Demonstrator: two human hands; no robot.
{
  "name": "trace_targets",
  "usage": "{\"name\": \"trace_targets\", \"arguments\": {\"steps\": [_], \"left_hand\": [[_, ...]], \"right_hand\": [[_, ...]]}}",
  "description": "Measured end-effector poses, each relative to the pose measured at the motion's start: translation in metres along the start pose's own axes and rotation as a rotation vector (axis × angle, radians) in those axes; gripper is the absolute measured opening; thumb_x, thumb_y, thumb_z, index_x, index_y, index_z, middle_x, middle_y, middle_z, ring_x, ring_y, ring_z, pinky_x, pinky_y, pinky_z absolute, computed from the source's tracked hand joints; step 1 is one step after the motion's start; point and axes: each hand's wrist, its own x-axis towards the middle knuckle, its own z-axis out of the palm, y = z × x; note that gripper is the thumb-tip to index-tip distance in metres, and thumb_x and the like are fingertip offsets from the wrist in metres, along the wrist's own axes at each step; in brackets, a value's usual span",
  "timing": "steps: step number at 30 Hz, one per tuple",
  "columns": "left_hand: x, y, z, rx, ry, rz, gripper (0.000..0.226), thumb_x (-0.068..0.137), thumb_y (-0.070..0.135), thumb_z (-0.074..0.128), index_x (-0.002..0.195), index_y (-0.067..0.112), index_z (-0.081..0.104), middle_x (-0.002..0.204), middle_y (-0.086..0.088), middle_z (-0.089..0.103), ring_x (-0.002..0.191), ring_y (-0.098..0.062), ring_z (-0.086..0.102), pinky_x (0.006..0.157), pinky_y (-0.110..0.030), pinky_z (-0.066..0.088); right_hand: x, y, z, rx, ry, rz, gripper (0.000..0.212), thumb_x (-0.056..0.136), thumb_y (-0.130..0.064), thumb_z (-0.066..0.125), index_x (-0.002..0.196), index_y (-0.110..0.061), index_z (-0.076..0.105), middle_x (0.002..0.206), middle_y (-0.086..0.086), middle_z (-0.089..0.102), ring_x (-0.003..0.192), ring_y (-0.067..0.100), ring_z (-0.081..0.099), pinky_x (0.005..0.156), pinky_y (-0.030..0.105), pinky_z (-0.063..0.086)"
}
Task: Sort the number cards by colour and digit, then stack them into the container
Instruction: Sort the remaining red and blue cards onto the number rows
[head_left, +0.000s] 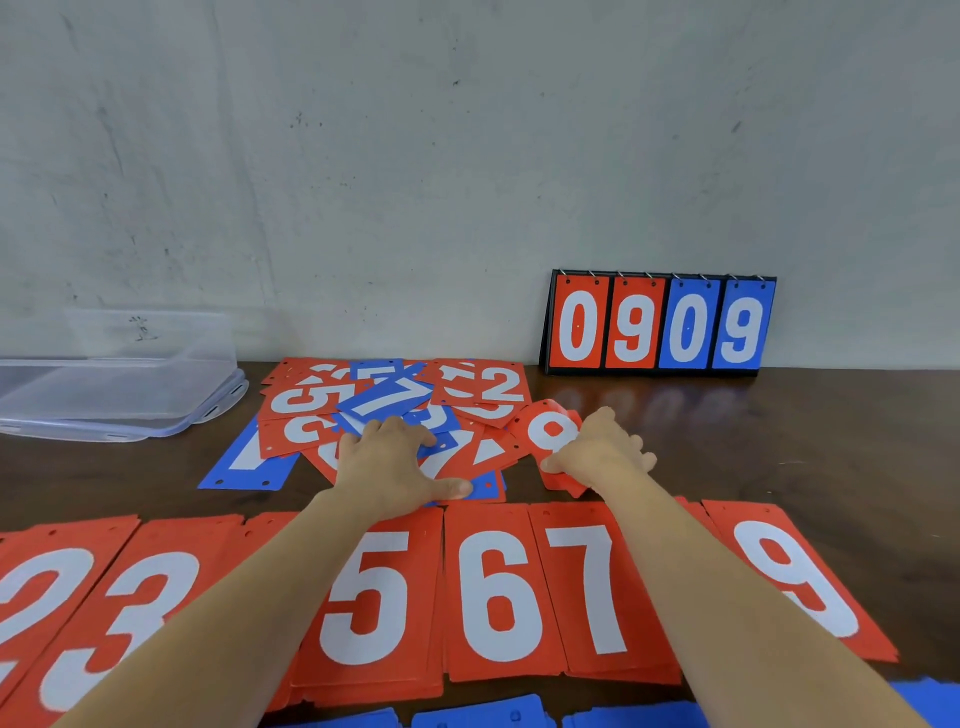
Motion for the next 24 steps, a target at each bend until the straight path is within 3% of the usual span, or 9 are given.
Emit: {"name": "trace_targets", "arguments": {"steps": [7, 12, 17, 24], "left_hand": [[-0.002, 0.002, -0.001, 0.013, 0.002, 0.007, 0.083, 0.070, 0.081, 0.055, 0.137, 0.032, 0.048, 0.140, 0.002, 0.046, 0.132, -0.020, 0.039, 0.110, -0.045, 0.028], [-0.004, 0.003, 0.002, -0.005, 0.018, 0.008, 0.079, 0.074, 0.077, 0.055, 0.138, 0.030, 0.049, 0.141, 0.003, 0.046, 0.133, -0.019, 0.039, 0.111, -0.044, 0.028], [-0.004, -0.022, 0.003, -0.132, 0.171, -0.048, 0.062, 0.085, 0.066, 0.054, 0.133, 0.027, 0.054, 0.140, 0.004, 0.050, 0.130, -0.016, 0.043, 0.111, -0.043, 0.025], [0.003, -0.089, -0.010, -0.043, 0.248, -0.397, 0.065, 0.090, 0.061, 0.049, 0.137, 0.016, 0.047, 0.142, -0.006, 0.048, 0.132, -0.027, 0.040, 0.110, -0.045, 0.030]], "right_hand": [[-0.001, 0.009, 0.001, 0.184, -0.009, 0.041, 0.083, 0.071, -0.036, 0.083, 0.135, -0.013, 0.035, 0.131, 0.011, 0.052, 0.121, 0.030, 0.051, 0.098, 0.040, 0.043], [0.002, 0.021, -0.008, 0.406, 0.003, 0.064, 0.073, 0.078, -0.020, 0.080, 0.133, -0.009, 0.034, 0.129, 0.016, 0.053, 0.113, 0.033, 0.057, 0.075, 0.035, 0.048], [0.004, 0.024, -0.010, 0.464, 0.024, 0.029, 0.058, 0.087, -0.013, 0.070, 0.137, -0.009, 0.040, 0.134, 0.018, 0.052, 0.118, 0.035, 0.055, 0.087, 0.041, 0.052], [0.002, 0.012, -0.012, 0.628, 0.046, -0.032, 0.052, 0.089, -0.014, 0.068, 0.136, -0.010, 0.047, 0.132, 0.016, 0.055, 0.118, 0.034, 0.056, 0.093, 0.049, 0.049]]}}
